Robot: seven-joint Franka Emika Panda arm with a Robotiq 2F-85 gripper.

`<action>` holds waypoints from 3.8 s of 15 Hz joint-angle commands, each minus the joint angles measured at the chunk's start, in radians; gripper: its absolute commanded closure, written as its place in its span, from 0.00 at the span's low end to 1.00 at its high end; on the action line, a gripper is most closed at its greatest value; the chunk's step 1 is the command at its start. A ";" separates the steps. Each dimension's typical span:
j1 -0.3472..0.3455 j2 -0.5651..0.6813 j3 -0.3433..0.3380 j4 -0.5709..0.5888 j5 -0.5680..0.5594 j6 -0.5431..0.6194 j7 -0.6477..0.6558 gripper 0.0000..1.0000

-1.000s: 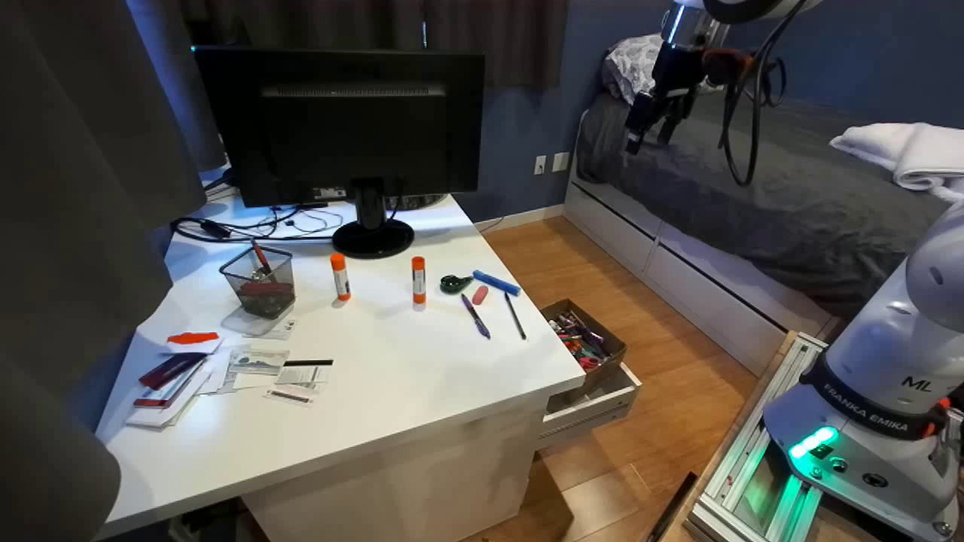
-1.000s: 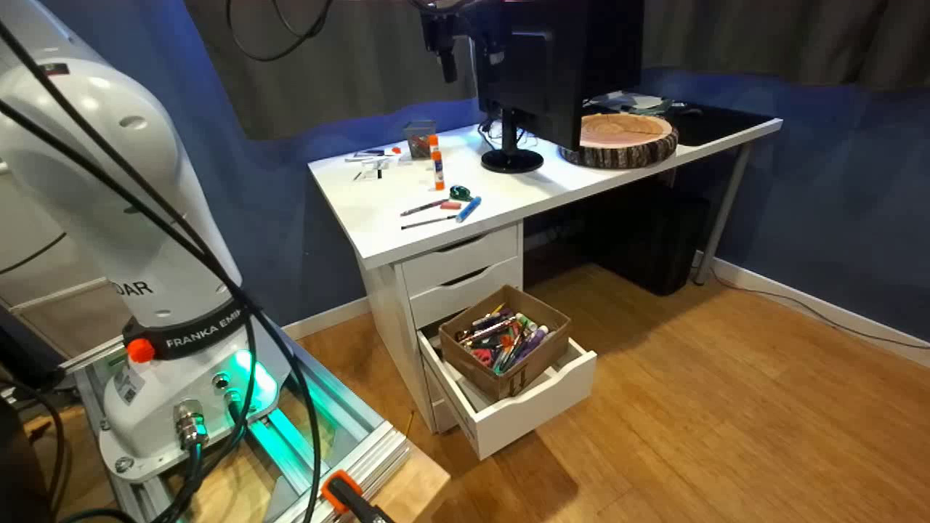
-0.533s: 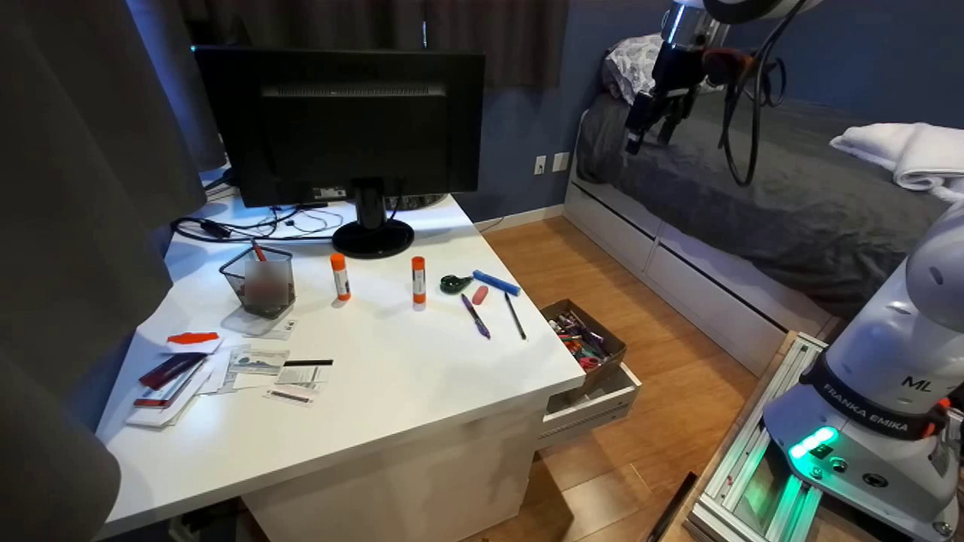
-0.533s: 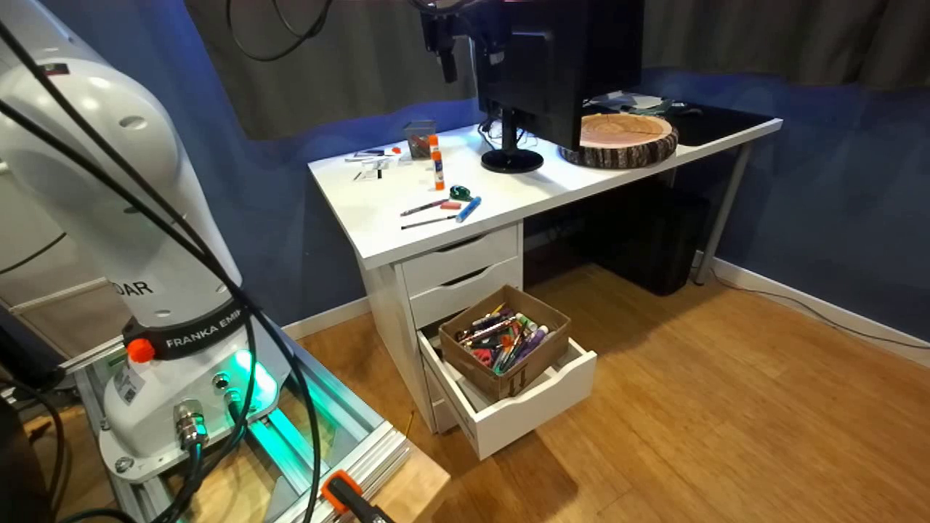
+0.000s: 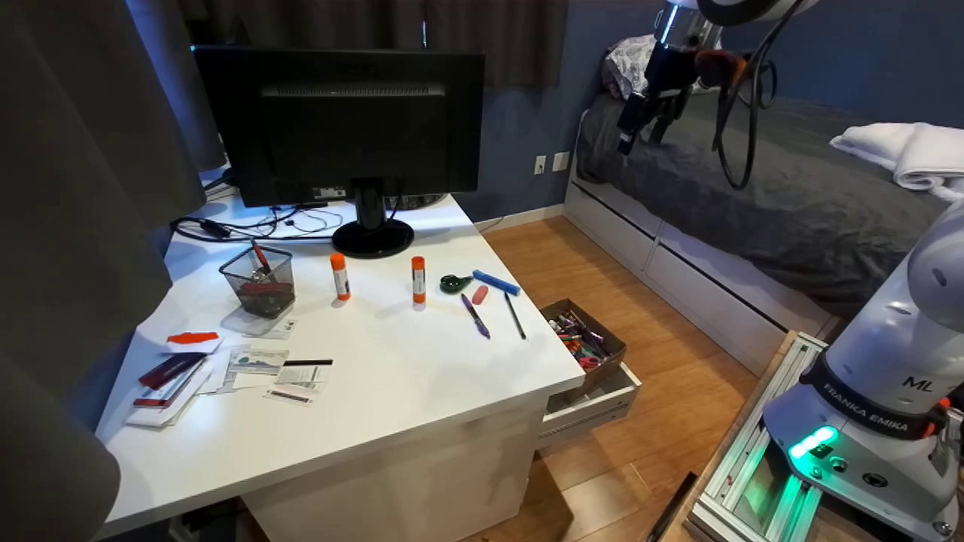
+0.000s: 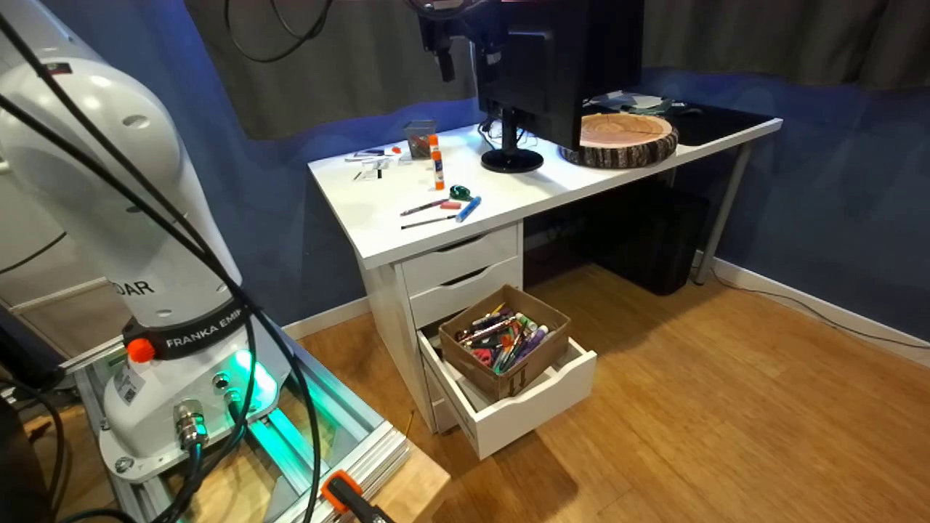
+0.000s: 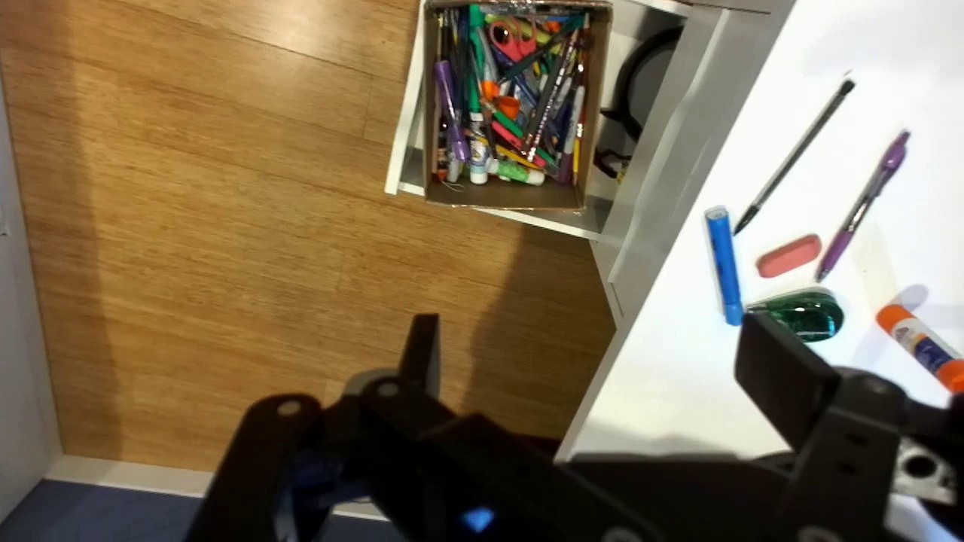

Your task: Put the eraser inside the box

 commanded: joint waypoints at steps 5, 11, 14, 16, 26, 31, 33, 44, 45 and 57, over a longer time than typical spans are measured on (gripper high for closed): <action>0.135 0.226 0.138 0.085 0.155 0.028 0.205 0.00; 0.143 0.388 0.189 0.094 0.066 0.084 0.370 0.00; 0.157 0.461 0.182 0.098 0.108 0.164 0.333 0.00; 0.156 0.434 0.174 0.076 0.095 0.146 0.342 0.00; 0.155 0.628 0.151 0.215 0.344 0.127 0.457 0.00; 0.176 0.721 0.138 0.273 0.416 0.151 0.659 0.00; 0.179 0.745 0.129 0.290 0.426 0.142 0.747 0.00; 0.167 0.792 0.123 0.312 0.452 0.128 0.942 0.00; 0.162 0.806 0.122 0.322 0.458 0.128 0.935 0.00; 0.150 0.964 0.106 0.464 0.497 0.137 0.952 0.00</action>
